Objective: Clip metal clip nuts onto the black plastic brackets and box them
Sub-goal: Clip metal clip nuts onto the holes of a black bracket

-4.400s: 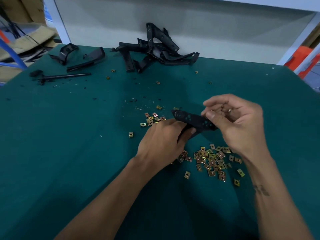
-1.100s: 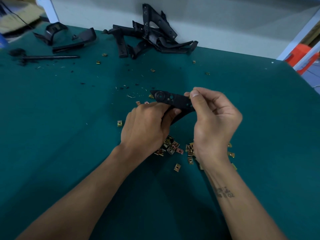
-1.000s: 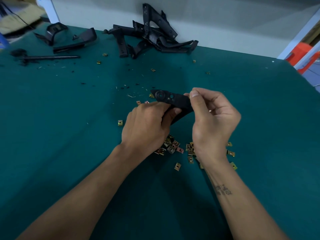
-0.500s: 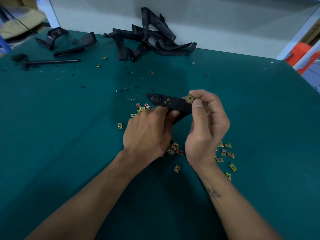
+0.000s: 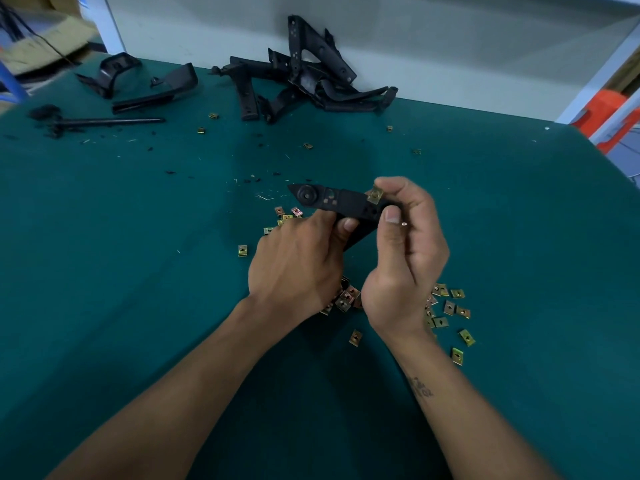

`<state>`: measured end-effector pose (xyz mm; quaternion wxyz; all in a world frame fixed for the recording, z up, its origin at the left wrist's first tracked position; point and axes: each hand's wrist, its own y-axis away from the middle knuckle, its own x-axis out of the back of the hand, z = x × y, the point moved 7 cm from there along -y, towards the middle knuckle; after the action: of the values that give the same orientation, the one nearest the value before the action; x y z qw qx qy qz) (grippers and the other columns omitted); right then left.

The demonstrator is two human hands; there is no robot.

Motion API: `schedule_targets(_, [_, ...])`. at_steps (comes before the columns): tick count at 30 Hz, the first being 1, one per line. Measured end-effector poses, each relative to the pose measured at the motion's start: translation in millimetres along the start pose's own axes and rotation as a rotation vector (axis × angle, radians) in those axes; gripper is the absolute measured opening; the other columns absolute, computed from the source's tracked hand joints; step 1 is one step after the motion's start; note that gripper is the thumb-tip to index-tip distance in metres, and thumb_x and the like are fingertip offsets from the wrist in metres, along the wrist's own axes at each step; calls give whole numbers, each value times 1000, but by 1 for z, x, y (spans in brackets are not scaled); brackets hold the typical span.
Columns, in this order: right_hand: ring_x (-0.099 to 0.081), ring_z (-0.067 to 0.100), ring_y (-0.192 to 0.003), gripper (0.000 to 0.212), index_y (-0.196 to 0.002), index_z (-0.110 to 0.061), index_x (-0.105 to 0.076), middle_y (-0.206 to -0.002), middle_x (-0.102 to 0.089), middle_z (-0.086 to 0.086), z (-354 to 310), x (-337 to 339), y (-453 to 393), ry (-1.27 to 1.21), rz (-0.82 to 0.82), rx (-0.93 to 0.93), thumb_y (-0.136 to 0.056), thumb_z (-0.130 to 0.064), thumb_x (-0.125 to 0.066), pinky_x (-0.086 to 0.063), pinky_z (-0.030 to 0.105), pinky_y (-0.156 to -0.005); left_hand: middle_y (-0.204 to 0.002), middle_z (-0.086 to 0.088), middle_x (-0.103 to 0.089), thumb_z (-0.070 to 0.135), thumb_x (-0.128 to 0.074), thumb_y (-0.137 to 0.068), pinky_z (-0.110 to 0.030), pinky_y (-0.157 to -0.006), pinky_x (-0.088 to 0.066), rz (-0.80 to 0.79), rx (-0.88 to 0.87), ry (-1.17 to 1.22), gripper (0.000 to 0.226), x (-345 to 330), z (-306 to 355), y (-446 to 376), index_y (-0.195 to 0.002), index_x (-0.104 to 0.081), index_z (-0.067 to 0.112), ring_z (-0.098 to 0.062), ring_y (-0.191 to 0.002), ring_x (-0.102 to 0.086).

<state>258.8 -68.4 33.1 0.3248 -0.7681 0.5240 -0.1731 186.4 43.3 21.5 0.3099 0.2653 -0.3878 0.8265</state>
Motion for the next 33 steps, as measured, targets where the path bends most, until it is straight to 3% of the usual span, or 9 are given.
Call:
schedule_targets(3, [-55,0,-81,24,-114,-7,-62,-96,-63,-20,2,0,0,49,7,-23,-105,-6,-40,-42,17,-76,-68,-10,-60,54,-29,-103,-36,-55,-27,3,-19,12,31,0,1,0,-82,-31,33,-43,-62,-55])
schedule_targets(7, [-47,10,-68,24,-105,-8,-62,-81,-58,-4,-1,-1,-1,58,14,-56,-106,-5,-38,-39,20,-65,-67,-11,-61,52,-32,-104,-35,-54,-26,14,-32,4,36,0,1,1,-83,-46,26,-43,-60,-55])
schedule_targets(9, [-42,12,-61,25,-104,-7,-62,-75,-53,1,-3,-1,-1,52,20,-62,-106,-7,-37,-35,22,-59,-63,-6,-56,52,-32,-104,-34,-52,-22,15,-27,0,36,-1,1,1,-81,-43,27,-43,-59,-54])
schedule_targets(12, [-30,7,-50,28,-103,-8,-63,-60,-40,-8,-1,-1,1,14,24,-74,-107,-15,-37,-27,21,-52,-59,1,-45,54,-31,-103,-33,-51,-20,-3,4,14,37,-2,-2,0,-79,-41,28,-42,-60,-55])
schedule_targets(14, [-31,10,-49,30,-102,-7,-63,-61,-44,-7,0,-1,1,4,31,-78,-107,-18,-36,-26,23,-51,-67,-7,-59,57,-29,-102,-36,-54,-26,-10,14,37,41,-3,-4,0,-86,-50,27,-43,-64,-57])
schedule_targets(18, [-58,21,-68,28,-101,-9,-61,-89,-67,8,-3,-4,-2,-48,31,-62,-106,-17,-35,-43,35,-63,-74,-10,-65,62,-25,-100,-36,-54,-26,9,20,49,48,-1,-4,0,-85,-54,26,-44,-67,-58])
schedule_targets(21, [-66,35,-94,26,-101,-12,-59,-96,-66,11,-5,-6,-3,-105,26,-47,-106,-14,-34,-50,47,-84,-73,-10,-64,60,-30,-99,-36,-54,-23,4,39,61,41,-1,-5,0,-72,-36,31,-43,-66,-56])
schedule_targets(26, [-69,35,-99,28,-98,-5,-60,-97,-68,18,-2,-4,-3,-103,44,-63,-106,-8,-34,-51,42,-88,-62,12,-40,64,-27,-99,-30,-48,-19,-48,77,87,40,-6,-11,-2,-71,-35,36,-29,-60,-46])
schedule_targets(33, [-71,31,-97,27,-91,-16,-56,-94,-72,15,2,-7,-10,-104,1,-128,-107,-10,-35,-48,27,-77,-72,2,-57,61,-30,-99,-36,-55,-30,-65,84,97,37,-8,-14,-3,-77,-42,33,-35,-66,-54])
